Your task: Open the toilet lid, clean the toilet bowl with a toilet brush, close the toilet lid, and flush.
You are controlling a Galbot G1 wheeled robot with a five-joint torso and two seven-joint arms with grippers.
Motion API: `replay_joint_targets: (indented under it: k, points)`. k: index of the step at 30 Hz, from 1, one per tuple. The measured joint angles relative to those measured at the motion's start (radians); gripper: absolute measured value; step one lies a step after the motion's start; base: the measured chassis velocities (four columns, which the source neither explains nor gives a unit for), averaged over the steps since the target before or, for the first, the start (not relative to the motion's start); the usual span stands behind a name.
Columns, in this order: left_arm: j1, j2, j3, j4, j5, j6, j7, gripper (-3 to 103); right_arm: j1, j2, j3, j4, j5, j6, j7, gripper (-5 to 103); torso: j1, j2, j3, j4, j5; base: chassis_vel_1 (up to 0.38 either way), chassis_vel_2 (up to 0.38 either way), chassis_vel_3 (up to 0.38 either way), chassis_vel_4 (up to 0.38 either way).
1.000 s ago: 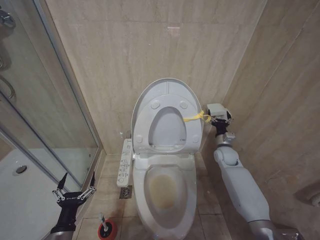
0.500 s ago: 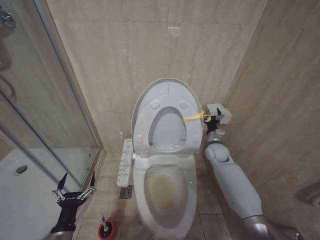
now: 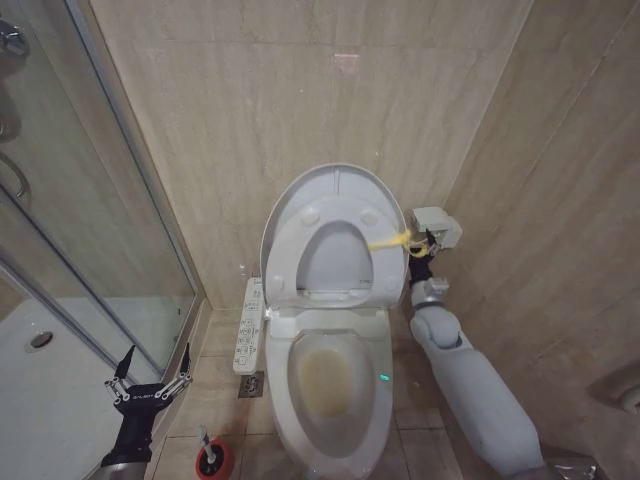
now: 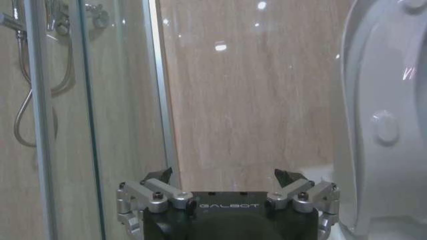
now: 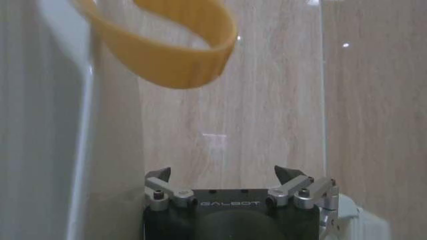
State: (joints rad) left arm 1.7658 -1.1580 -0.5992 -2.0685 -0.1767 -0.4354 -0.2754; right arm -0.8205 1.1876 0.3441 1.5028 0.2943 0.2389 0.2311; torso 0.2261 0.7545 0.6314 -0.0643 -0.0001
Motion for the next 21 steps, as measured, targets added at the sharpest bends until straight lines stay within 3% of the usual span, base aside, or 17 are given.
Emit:
replay_joint_targets:
  k: [11, 21]
  points:
    - [0.0, 0.0, 0.0, 0.0, 0.0, 0.0, 0.0, 100, -0.199, -0.023, 0.072, 0.161, 0.001, -0.008, 0.015, 100, 0.0, 0.0, 0.0, 0.0004, 0.0002, 0.0, 0.0, 0.0, 0.0]
    - [0.0, 0.0, 0.0, 0.0, 0.0, 0.0, 0.0, 100, -0.429, 0.014, 0.175, 0.313, -0.002, -0.005, 0.016, 100, 0.0, 0.0, 0.0, 0.0001, 0.0001, 0.0, 0.0, 0.0, 0.0]
